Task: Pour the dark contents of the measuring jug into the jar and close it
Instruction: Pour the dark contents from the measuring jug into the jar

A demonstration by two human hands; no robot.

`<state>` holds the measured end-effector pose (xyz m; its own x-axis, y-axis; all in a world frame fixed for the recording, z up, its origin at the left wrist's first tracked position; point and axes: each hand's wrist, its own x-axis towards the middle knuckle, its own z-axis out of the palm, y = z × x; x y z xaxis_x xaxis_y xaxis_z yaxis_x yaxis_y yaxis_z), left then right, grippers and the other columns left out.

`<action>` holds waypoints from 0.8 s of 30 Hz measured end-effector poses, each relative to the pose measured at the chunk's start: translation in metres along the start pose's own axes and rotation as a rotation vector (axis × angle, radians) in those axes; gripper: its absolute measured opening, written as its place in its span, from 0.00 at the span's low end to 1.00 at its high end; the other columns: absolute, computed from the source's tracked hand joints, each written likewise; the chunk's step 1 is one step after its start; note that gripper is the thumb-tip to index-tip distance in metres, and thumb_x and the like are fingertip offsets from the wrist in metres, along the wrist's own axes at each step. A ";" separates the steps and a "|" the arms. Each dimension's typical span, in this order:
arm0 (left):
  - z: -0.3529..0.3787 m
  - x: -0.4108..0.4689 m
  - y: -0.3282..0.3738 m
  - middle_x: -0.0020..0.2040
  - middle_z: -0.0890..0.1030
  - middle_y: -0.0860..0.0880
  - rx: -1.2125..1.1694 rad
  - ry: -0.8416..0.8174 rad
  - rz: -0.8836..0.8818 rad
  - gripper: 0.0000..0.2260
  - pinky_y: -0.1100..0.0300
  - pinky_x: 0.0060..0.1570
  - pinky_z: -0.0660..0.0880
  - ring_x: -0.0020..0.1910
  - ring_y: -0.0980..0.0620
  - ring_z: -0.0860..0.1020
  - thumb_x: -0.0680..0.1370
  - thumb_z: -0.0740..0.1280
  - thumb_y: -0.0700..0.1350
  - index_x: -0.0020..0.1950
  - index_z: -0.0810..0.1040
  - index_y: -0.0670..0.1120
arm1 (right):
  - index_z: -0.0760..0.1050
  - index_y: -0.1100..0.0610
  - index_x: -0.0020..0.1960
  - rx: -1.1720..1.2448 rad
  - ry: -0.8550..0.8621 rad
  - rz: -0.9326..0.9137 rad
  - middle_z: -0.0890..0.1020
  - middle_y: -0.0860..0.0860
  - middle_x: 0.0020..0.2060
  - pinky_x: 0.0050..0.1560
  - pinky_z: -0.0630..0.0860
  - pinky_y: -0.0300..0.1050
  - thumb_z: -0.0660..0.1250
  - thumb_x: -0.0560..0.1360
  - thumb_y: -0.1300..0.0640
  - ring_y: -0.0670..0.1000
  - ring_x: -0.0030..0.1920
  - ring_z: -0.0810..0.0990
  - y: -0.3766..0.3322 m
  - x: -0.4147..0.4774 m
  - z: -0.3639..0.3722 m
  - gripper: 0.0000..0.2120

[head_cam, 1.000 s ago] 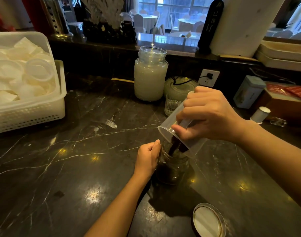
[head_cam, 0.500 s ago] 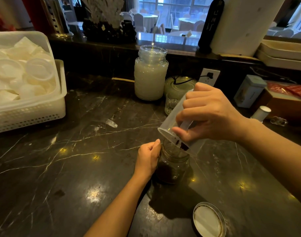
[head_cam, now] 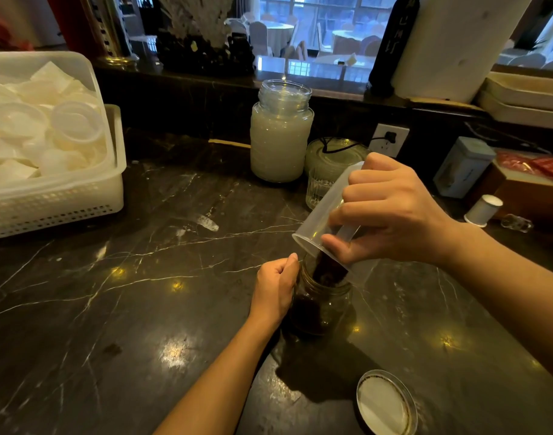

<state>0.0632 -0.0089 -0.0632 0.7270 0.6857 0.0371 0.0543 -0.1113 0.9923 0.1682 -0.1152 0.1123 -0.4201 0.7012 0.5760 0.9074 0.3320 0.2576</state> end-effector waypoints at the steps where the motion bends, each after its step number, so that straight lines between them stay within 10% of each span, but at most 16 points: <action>1: 0.000 0.000 0.000 0.27 0.67 0.46 0.003 0.001 0.004 0.19 0.51 0.34 0.62 0.29 0.49 0.65 0.75 0.57 0.55 0.28 0.67 0.46 | 0.77 0.61 0.30 -0.003 0.005 0.000 0.75 0.54 0.22 0.28 0.69 0.49 0.66 0.72 0.51 0.53 0.24 0.70 0.000 0.000 0.000 0.17; 24: -0.001 -0.003 0.004 0.27 0.66 0.44 -0.002 0.003 0.009 0.19 0.51 0.34 0.61 0.29 0.47 0.64 0.74 0.57 0.55 0.26 0.65 0.48 | 0.78 0.61 0.30 -0.041 0.013 -0.014 0.73 0.53 0.23 0.34 0.63 0.44 0.68 0.72 0.51 0.52 0.26 0.69 0.000 -0.003 0.000 0.16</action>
<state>0.0609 -0.0110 -0.0590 0.7251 0.6871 0.0464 0.0465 -0.1161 0.9921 0.1697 -0.1178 0.1108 -0.4328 0.6884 0.5821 0.9012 0.3156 0.2969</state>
